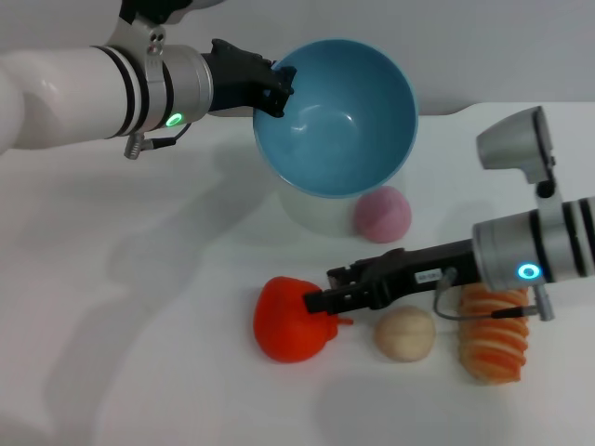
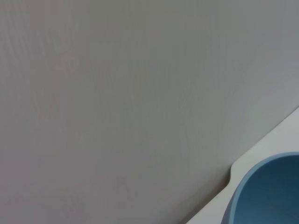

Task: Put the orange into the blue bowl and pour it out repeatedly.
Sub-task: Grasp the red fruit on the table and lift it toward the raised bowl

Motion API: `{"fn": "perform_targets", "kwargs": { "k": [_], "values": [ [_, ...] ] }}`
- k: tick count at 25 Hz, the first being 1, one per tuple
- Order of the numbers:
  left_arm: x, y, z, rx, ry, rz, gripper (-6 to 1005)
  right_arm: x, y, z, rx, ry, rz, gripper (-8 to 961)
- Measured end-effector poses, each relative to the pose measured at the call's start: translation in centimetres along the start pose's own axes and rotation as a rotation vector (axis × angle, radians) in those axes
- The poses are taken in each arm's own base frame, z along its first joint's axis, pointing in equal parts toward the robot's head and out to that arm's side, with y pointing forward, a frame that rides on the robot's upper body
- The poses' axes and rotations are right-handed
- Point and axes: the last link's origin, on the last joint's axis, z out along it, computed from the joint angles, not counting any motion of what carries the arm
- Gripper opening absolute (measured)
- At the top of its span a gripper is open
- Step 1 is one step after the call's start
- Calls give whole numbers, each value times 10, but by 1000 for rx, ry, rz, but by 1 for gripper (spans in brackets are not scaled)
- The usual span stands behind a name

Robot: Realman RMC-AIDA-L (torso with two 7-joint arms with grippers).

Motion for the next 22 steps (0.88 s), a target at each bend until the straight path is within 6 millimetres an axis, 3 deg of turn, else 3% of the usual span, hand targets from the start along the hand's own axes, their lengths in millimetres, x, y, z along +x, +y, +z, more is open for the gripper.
{"fn": "perform_targets", "kwargs": {
  "k": [9,22],
  "values": [
    [-2,4,2,4,8,12,-1,6,7,37,34,45,-7,659],
    [-8,2,1,9,-2,7,-1,13,4,31,50,39,-40,587]
  ]
}}
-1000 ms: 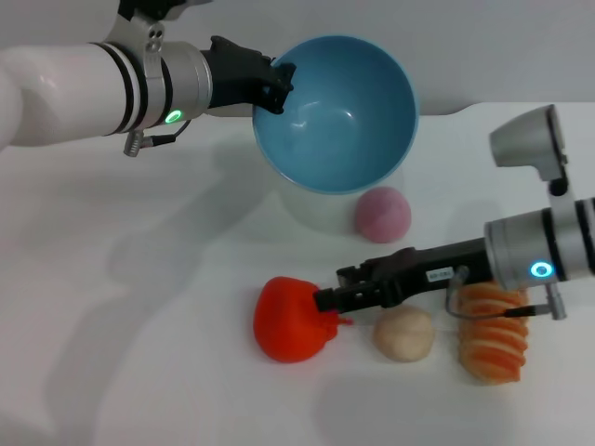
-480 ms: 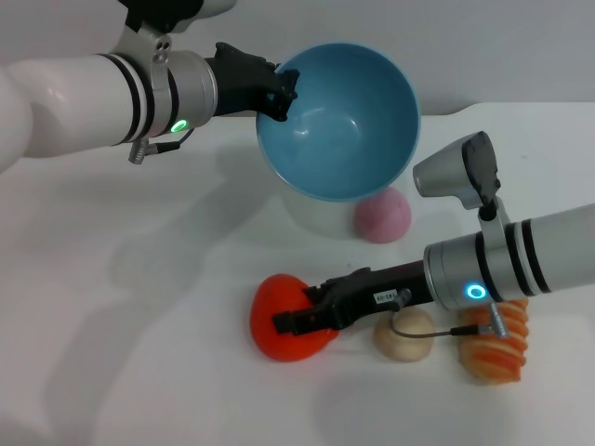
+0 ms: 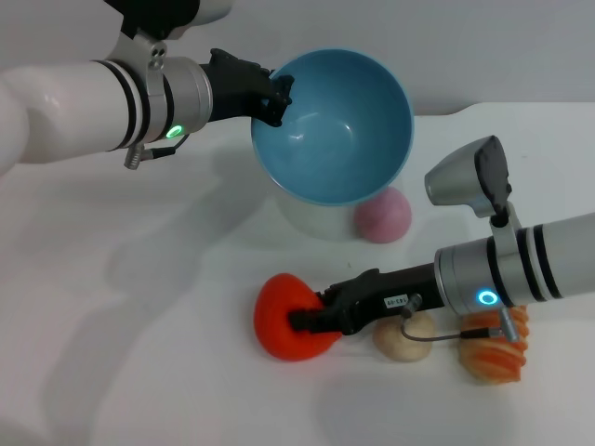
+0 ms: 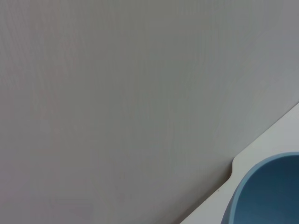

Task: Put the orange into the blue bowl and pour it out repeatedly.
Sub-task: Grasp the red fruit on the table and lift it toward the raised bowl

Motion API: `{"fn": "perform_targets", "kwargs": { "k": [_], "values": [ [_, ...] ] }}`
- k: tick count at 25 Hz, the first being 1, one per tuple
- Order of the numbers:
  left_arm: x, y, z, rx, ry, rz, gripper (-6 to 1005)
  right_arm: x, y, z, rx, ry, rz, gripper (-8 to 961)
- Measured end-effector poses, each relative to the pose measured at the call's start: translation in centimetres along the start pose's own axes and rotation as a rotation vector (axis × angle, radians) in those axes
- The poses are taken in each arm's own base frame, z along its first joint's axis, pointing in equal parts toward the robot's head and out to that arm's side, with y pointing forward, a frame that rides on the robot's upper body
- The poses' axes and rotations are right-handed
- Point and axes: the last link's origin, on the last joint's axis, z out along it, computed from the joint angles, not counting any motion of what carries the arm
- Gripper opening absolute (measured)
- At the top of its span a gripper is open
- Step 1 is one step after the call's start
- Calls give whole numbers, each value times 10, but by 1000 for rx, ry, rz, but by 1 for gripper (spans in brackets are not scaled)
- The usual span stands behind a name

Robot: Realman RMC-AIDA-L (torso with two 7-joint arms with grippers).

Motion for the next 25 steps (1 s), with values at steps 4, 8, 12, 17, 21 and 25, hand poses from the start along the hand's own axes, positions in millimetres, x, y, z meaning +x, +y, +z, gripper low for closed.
{"fn": "perform_targets", "kwargs": {
  "k": [4,8,12,17,21,25],
  "values": [
    [-1,0,0,2,-3,1,-1,3,0,-3,-1,-19,-12,507],
    [-3,-1,1,5,-11,5,0,5,0,-6,-2,-35,-14,370],
    [-3,-1,1,4,-12,6,0,5,5,-10,-23,-68,-44,232],
    [-4,-1,2,4,-18,6,0,0,15,-22,-104,-174,-104,159],
    [-9,-2,5,-9,-53,6,0,-5,16,-46,-149,-298,-143,99],
    [-17,3,5,-41,-143,57,0,-9,19,-94,-165,-500,-245,76]
  ]
}}
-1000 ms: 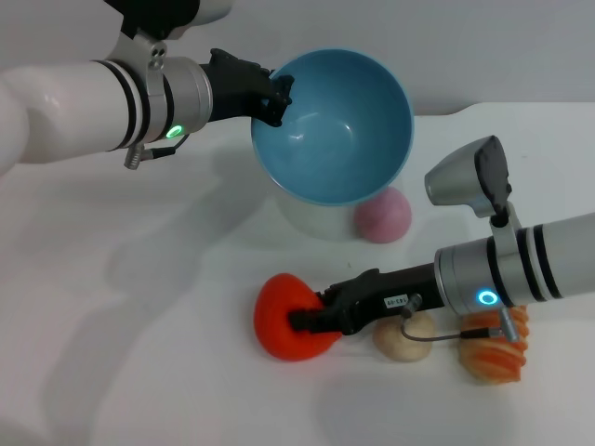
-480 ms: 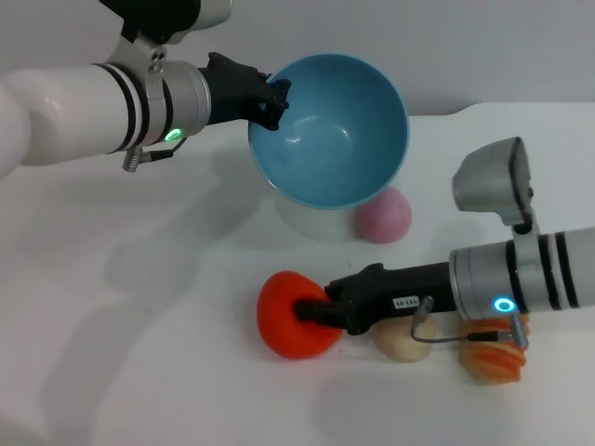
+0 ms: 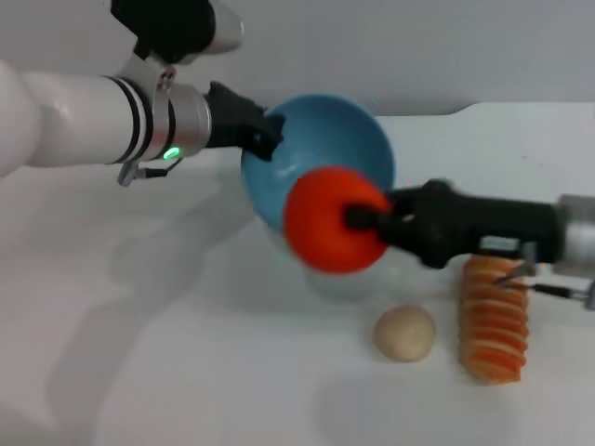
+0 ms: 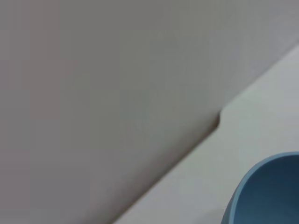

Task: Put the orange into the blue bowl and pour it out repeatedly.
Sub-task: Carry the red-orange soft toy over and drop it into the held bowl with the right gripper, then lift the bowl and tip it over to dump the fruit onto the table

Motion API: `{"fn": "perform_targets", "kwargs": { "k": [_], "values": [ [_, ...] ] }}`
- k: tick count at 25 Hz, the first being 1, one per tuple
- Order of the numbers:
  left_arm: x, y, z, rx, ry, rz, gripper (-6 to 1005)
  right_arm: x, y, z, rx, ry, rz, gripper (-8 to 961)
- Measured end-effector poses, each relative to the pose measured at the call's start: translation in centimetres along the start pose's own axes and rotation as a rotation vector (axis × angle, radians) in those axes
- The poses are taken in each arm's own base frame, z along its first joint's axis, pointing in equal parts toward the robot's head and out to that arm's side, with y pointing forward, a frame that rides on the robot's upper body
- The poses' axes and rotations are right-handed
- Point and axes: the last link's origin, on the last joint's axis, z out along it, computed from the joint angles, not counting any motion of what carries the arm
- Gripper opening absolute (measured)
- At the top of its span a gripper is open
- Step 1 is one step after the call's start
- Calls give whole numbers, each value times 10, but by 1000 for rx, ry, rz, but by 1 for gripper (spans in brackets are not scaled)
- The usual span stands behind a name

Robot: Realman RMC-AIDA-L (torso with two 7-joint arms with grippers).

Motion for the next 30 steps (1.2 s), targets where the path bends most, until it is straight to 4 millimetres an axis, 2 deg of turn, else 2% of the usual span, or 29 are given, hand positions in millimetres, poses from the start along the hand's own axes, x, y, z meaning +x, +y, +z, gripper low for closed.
{"fn": "perform_targets", "kwargs": {
  "k": [1,5,7,10,13,23,26,30],
  "values": [
    [0,0,0,0,0,0,0,0,0,0,0,0,0,70],
    [-3,5,0,-33,-38,9,-1,-12,-4,-29,66,-116,-35,55],
    [-3,8,0,-41,-41,12,-1,-12,-7,-36,98,-140,-27,49],
    [-1,19,3,-70,-48,41,-1,-8,-12,-37,135,-140,-5,40],
    [1,21,3,-75,-45,50,-1,-4,-16,-31,143,-125,20,31],
    [1,21,4,-72,-42,48,0,0,-24,-32,206,-154,62,166],
    [1,19,4,-61,-36,49,0,-1,-26,-39,226,-175,61,384],
    [2,16,3,-31,-4,56,0,-1,-27,-53,271,-232,27,441]
  ]
}}
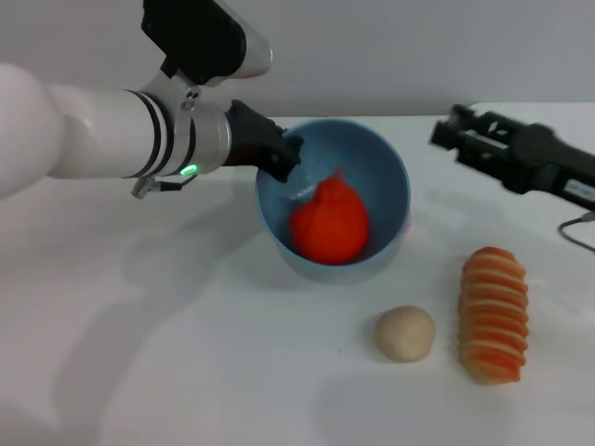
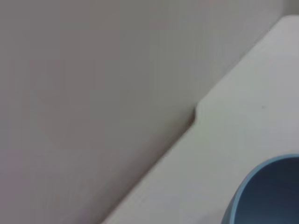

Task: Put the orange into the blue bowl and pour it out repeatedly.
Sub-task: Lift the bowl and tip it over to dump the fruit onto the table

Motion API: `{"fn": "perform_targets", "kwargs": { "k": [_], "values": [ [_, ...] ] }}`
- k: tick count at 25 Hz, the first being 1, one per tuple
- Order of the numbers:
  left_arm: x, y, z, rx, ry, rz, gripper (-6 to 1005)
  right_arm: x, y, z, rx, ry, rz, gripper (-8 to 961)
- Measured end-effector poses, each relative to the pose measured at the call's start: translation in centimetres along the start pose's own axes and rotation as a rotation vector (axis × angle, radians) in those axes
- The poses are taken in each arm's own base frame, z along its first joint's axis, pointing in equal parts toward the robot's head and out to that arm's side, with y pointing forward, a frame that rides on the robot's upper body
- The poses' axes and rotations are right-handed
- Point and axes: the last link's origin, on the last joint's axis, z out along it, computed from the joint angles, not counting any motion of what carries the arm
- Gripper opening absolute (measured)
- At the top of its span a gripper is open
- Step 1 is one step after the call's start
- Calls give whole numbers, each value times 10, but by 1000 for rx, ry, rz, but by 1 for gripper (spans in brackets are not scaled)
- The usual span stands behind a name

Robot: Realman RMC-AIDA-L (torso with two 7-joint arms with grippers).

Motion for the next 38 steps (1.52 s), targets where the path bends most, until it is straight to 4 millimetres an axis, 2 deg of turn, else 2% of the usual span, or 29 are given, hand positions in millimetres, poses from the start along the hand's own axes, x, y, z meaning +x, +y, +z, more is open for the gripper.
{"fn": "perform_targets", "kwargs": {
  "k": [3,4,5,6,8,11,14,18,21,28,35,38],
  "values": [
    [4,-6,-5,46,39,31,-1,2,-4,-22,69,-76,-56,484],
    [8,-8,-8,71,55,56,-1,6,-6,-40,140,-151,-95,498],
    [9,-10,-11,90,61,80,-1,9,-7,-48,180,-187,-106,512],
    [12,-11,-14,116,70,115,-1,9,-7,-48,180,-187,-106,527],
    [16,-10,-18,150,84,173,-1,16,-9,-63,250,-238,-110,541],
    [19,4,-22,193,108,309,0,25,-11,-83,339,-263,-116,541],
    [19,21,-24,251,148,464,0,30,-12,-94,389,-279,-119,540],
    [15,45,-33,314,262,620,-1,37,-15,-96,433,-291,-80,540],
    [12,54,-37,344,307,693,-1,38,-17,-93,442,-284,-75,540],
    [-13,89,-41,466,383,1018,-1,38,-21,-82,435,-274,-62,539],
    [-30,100,-46,615,447,1162,0,35,-22,-78,428,-278,-64,539],
    [-35,99,-45,642,454,1150,0,35,-22,-77,429,-284,-58,538]
  ]
}}
